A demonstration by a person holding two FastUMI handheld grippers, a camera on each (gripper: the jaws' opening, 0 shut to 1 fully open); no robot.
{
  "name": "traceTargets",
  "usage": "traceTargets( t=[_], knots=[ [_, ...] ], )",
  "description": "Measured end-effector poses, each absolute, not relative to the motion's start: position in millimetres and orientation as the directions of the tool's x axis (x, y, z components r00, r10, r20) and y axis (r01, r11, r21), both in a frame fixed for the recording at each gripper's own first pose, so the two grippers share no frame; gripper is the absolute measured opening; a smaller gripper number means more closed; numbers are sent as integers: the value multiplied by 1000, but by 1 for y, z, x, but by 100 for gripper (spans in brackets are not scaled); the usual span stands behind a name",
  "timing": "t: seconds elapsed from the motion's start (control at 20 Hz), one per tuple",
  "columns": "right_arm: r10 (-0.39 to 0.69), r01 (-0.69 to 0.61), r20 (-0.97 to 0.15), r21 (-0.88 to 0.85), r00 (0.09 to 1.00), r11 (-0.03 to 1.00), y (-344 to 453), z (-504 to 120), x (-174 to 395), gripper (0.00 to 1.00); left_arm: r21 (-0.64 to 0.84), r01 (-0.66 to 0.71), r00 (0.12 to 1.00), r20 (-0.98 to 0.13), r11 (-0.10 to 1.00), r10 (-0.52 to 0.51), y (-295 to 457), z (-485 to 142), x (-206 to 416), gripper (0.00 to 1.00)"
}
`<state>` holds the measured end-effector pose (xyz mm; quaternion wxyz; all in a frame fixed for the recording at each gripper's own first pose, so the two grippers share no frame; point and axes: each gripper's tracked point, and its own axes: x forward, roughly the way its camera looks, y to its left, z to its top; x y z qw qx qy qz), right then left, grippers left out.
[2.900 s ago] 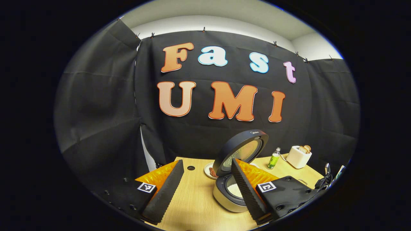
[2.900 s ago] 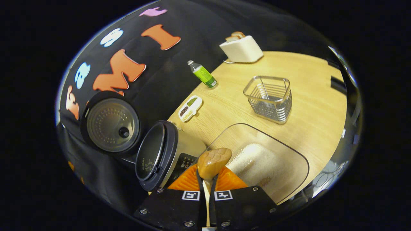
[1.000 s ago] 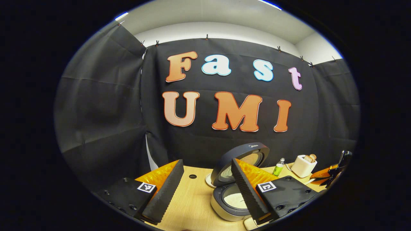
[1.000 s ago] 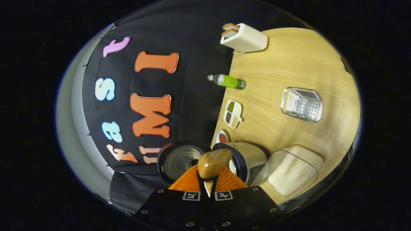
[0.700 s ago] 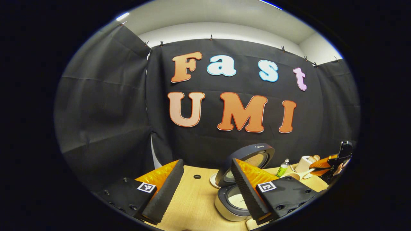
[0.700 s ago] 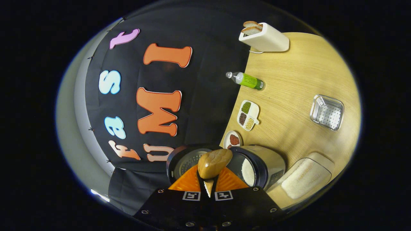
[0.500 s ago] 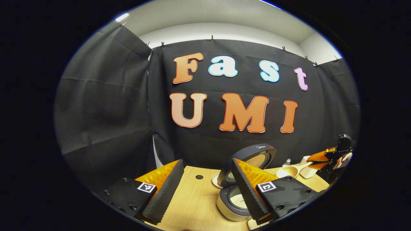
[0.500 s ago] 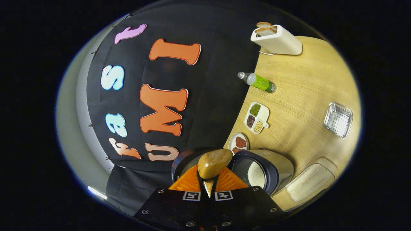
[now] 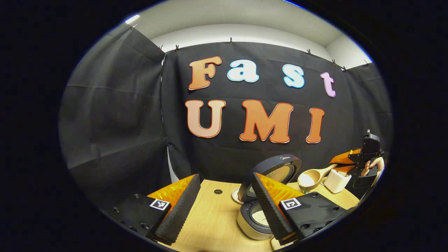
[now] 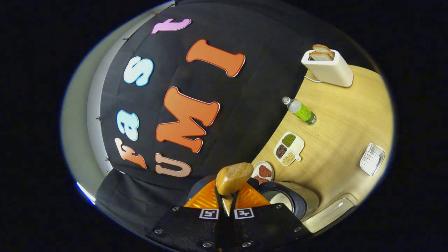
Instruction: Close the left gripper, press the button to open the rice cooker; take a wooden spoon from the chopstick holder with the right hand, scoop a spoonful of rice and pour it into the rice cooker, then put the wooden spoon back into the chopstick holder.
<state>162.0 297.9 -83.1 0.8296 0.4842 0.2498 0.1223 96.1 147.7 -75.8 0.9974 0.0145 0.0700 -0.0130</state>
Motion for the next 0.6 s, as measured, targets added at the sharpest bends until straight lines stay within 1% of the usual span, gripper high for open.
traceTargets(
  t=[0.25,0.6],
  knots=[
    [420,4,-293,824,859,566,303,-81,165,2,22,26,990,-141,999,-22,152,-75,98,100],
    [419,-33,-283,796,863,605,310,-76,166,2,11,15,989,-149,1000,-13,159,-79,98,99]
  ],
)
